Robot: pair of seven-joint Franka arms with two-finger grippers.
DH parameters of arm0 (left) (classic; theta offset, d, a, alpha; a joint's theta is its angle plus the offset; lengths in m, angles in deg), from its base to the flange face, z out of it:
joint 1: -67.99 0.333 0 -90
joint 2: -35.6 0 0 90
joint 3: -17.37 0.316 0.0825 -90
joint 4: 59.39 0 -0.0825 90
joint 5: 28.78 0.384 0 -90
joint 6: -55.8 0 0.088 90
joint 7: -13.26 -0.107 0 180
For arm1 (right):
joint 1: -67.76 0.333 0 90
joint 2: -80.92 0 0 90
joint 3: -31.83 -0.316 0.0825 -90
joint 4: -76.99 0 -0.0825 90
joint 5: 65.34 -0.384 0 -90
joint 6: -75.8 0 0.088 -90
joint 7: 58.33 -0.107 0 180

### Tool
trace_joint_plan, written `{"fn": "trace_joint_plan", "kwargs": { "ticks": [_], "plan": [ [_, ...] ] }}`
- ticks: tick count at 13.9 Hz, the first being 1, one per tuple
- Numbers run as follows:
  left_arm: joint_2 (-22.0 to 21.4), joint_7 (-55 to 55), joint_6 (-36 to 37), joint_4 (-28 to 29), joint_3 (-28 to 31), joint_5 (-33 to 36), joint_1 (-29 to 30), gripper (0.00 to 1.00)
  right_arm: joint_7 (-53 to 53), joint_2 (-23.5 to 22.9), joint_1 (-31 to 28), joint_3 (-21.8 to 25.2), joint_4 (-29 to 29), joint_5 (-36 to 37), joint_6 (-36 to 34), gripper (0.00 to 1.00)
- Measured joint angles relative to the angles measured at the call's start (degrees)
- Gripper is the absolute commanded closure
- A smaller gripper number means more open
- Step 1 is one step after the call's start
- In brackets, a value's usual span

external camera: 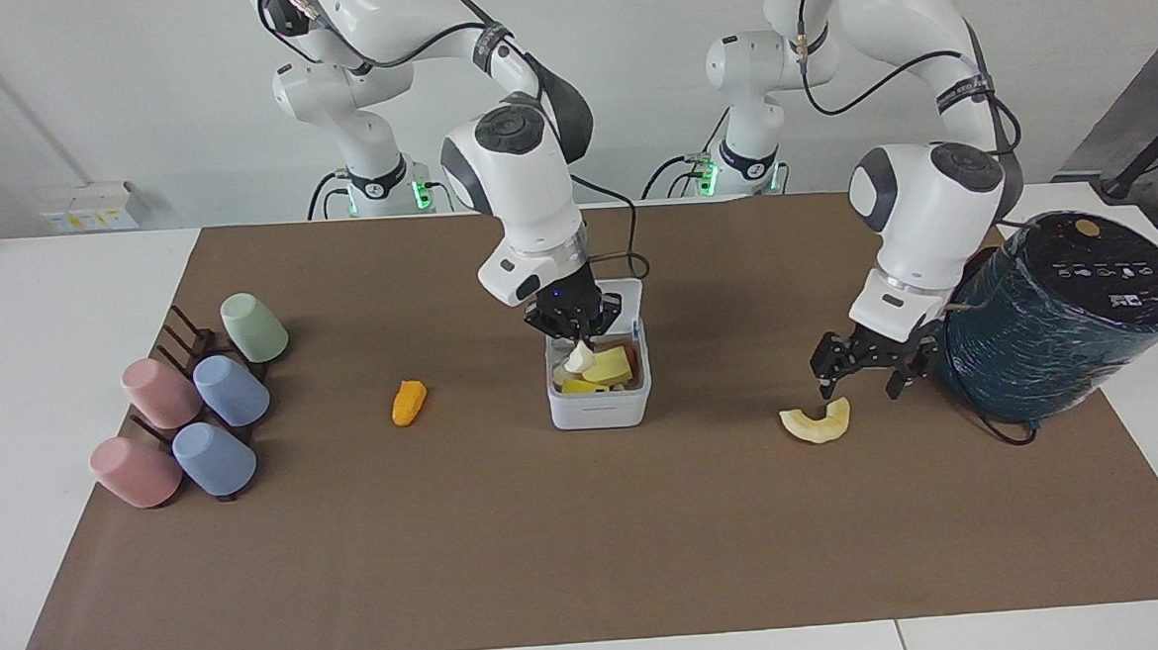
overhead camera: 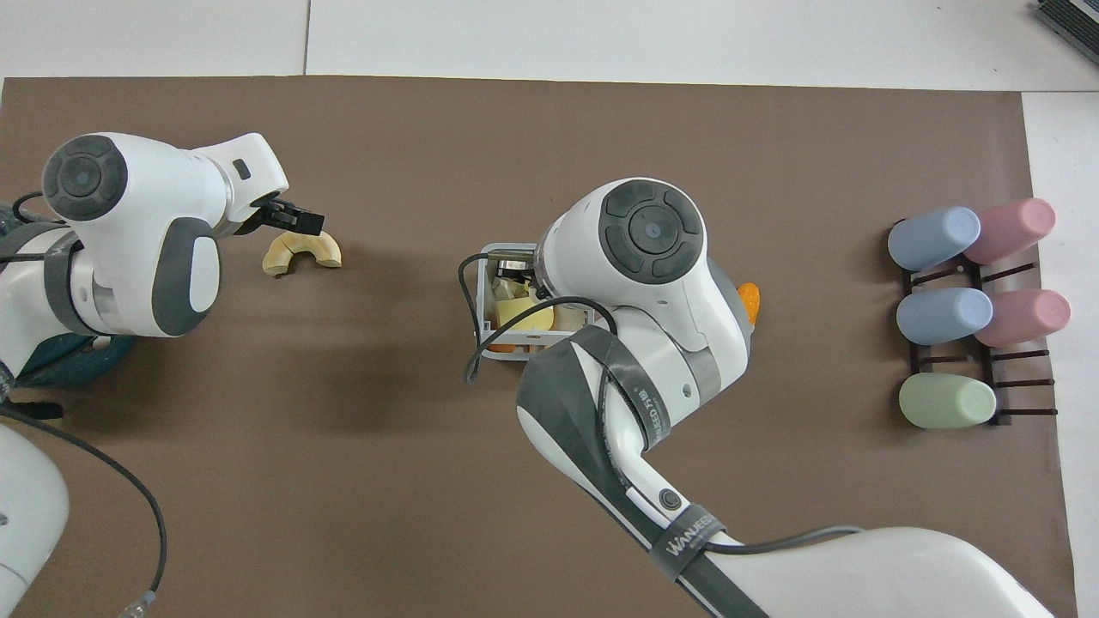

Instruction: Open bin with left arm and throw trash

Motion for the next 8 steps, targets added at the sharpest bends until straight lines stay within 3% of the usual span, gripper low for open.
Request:
{"fn": "trace_joint_plan", "kwargs": {
  "ticks": [2, 8],
  "plan": [
    [0.89, -2.30, -1.26, -0.01, -0.01, 3.20, 0.00, 0.00, 0.00, -0.06, 0.24, 0.00, 0.00, 0.00, -0.08, 0.00],
    [1.78, -14.38, -1.99, -0.01, 0.01, 5.75, 0.01, 0.00, 0.00, -0.06, 0.19, 0.11, 0.32, 0.09, -0.12, 0.00]
  ]
}}
